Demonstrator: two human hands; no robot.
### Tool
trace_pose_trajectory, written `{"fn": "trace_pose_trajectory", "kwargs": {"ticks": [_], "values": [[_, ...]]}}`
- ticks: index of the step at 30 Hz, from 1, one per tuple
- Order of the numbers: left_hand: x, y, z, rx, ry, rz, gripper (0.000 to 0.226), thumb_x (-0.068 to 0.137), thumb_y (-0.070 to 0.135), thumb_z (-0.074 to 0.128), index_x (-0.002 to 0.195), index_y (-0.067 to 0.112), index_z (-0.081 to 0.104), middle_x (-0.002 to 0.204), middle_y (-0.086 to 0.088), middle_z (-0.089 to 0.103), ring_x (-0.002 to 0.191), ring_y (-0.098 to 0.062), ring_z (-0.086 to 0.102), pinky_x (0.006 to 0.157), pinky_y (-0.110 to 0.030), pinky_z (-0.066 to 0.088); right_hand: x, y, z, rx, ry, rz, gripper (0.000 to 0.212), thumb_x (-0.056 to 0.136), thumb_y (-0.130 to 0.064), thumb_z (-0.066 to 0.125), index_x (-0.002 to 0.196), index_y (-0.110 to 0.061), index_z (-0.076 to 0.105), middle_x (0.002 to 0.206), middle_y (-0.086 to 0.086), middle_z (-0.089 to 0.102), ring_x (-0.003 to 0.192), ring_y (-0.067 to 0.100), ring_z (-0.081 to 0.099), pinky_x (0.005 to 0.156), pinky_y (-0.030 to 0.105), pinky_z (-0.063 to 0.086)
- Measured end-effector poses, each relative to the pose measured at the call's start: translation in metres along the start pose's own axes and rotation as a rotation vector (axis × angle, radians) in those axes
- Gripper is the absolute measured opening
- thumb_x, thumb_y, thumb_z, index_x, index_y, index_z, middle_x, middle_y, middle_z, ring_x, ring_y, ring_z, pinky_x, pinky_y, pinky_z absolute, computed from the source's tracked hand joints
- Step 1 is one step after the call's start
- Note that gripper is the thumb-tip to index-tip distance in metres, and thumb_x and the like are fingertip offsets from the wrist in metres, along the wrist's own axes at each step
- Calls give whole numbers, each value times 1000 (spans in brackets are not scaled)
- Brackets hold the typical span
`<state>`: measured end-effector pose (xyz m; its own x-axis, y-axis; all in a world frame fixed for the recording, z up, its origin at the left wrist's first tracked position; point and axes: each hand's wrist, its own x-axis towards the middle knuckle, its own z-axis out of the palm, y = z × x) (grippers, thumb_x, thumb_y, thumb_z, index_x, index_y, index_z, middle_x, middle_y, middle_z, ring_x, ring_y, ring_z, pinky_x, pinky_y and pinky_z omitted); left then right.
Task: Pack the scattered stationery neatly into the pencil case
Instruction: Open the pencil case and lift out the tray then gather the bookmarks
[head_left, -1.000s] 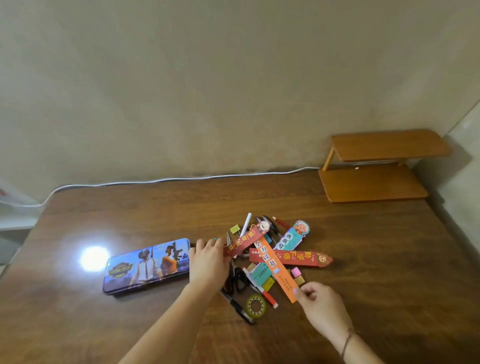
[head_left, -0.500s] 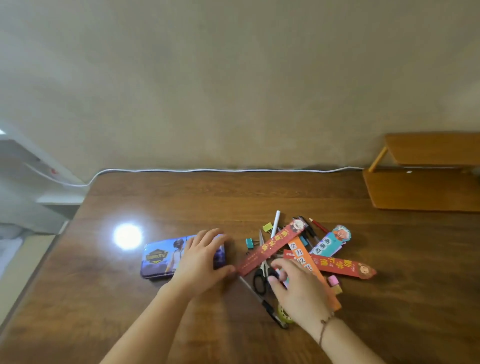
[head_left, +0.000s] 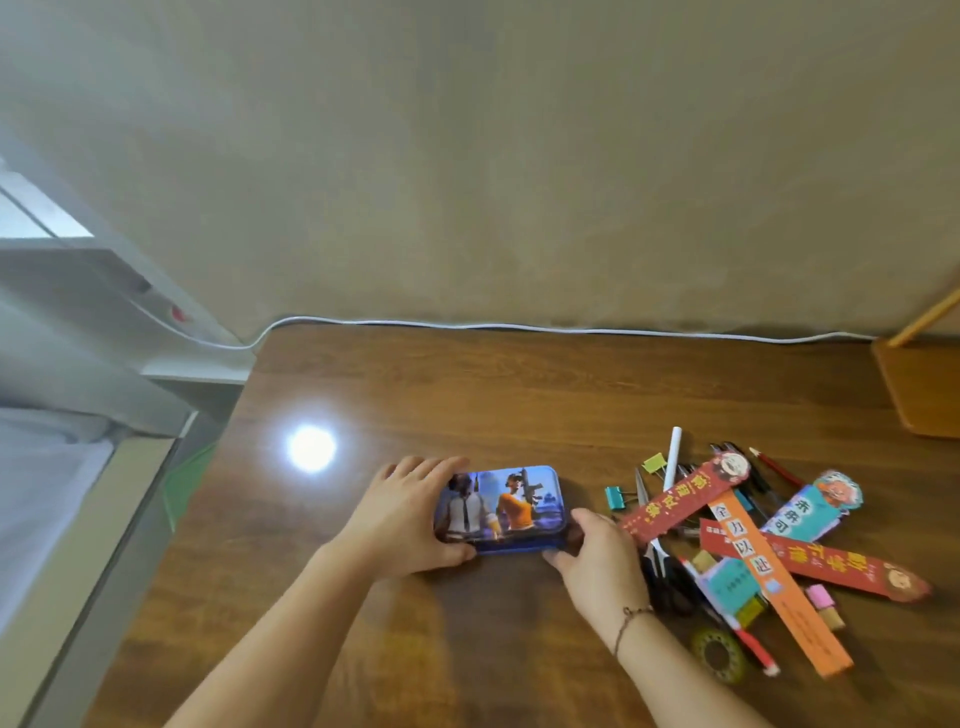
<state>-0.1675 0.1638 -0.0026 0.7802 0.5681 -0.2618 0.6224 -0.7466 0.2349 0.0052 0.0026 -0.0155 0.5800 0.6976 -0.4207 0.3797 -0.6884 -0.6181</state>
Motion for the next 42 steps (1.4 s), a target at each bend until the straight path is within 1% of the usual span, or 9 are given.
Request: {"fn": "trace_pose_trajectory", "kwargs": {"ticks": [3, 8, 13, 17, 22, 28, 35, 38, 42], "values": [[10, -20, -27, -310, -81, -52, 70, 75, 63, 67, 136, 38, 44, 120, 19, 62, 108, -6, 58, 91, -27, 49, -1, -1, 2, 1, 1, 16, 25, 82, -25, 71, 105, -24, 63, 96, -11, 57, 89, 7, 54, 76, 21, 46], [43, -55, -36, -492, 117, -141, 22, 91, 29, 66, 113, 27, 66, 107, 15, 66, 99, -2, 59, 83, -17, 45, 1, -5, 4, -72, -33, 8, 31, 82, -20, 71, 111, -28, 63, 97, -15, 56, 90, 2, 54, 70, 14, 45], [69, -71, -8, -585, 244, -215, 31, 88, 0, 59, 112, 15, 69, 107, 1, 68, 105, -18, 61, 90, -27, 46, 16, -19, 0, -51, 53, 13, 19, 85, -14, 62, 103, -20, 66, 80, -17, 58, 72, 0, 56, 57, 12, 45], [82, -74, 5, -520, 280, -201, 30, 82, -2, 63, 105, 15, 72, 97, 8, 65, 104, -23, 57, 87, -28, 41, 31, -33, 3, -169, 134, 42, 13, 86, -27, 67, 77, -19, 61, 63, -5, 61, 58, 7, 58, 49, 24, 48], [72, -84, 16, -255, 413, 17, 25, 79, 15, 59, 100, 23, 70, 104, 2, 63, 94, -25, 52, 81, -38, 44, 34, -40, 8, -249, 153, 83, 19, 90, -24, 61, 73, -15, 59, 62, -2, 58, 58, 5, 51, 44, 17, 34], [46, -77, 18, -180, 104, 329, 17, 86, 35, 60, 97, 26, 69, 88, 11, 68, 80, -15, 62, 66, -28, 50, 33, -52, 13, -345, 149, 88, 26, 93, -22, 54, 69, -18, 47, 62, -3, 52, 51, 5, 47, 42, 17, 30], [53, -74, 17, -17, 303, 205, 29, 83, 35, 43, 76, 28, 70, 66, 7, 68, 57, -19, 64, 40, -28, 46, 50, -73, 14, -436, 136, 87, 20, 94, -18, 51, 75, -14, 46, 66, 0, 51, 49, 9, 42, 41, 21, 27], [60, -70, 7, 61, 305, 128, 7, 73, 21, 62, 66, 22, 64, 49, 2, 59, 41, -23, 55, 34, -20, 30, 63, -87, 12, -472, 128, 97, 16, 94, -15, 48, 78, -13, 45, 75, 5, 55, 52, 13, 43, 42, 24, 29], [63, -66, 4, 50, 378, 38, 30, 54, 5, 81, 68, 20, 59, 47, 3, 56, 34, -24, 47, 42, -16, 10, 72, -97, 9, -451, 156, 85, 13, 95, -15, 46, 81, -12, 45, 77, 6, 54, 52, 15, 42, 42, 25, 27]]}}
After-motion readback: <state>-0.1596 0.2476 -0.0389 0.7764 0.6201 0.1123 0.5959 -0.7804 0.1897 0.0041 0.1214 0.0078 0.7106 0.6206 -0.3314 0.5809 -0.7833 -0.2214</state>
